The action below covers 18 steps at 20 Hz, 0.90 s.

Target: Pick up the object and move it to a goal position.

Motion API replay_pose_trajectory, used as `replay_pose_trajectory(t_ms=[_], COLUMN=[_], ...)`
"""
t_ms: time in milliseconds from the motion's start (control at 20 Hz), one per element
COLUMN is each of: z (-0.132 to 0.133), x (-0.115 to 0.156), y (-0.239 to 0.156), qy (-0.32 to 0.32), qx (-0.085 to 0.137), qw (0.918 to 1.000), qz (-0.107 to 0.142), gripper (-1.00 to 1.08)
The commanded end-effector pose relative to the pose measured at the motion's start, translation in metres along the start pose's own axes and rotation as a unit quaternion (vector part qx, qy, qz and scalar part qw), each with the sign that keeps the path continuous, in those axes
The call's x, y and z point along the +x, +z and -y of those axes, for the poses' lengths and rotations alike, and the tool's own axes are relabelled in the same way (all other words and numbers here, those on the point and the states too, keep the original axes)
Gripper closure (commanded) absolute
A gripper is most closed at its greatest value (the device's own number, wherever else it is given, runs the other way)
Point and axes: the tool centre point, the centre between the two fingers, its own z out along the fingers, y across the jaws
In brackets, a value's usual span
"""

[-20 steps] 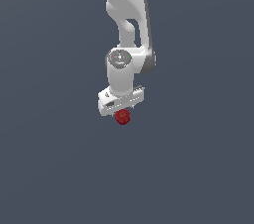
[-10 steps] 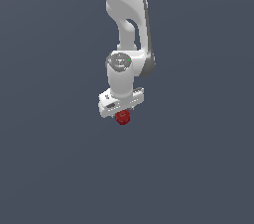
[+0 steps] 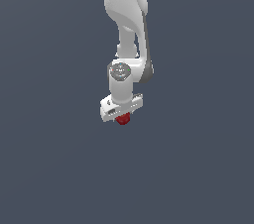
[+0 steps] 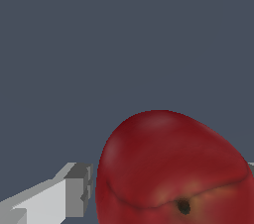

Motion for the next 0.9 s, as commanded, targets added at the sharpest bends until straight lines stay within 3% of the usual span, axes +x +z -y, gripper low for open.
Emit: replay_pose_trajectory(t_ms=[0, 50, 850], z=[-0.001, -0.001, -0.012], x=[0.001, 0.001, -0.008], y=[0.002, 0.002, -0.005], qy=[0.000, 0.000, 0.001], qx=[0.000, 0.000, -0.001], qw=[1.0000, 1.0000, 1.0000], qz=[-0.001, -0.001, -0.001], gripper=[-0.92, 1.08, 1.08])
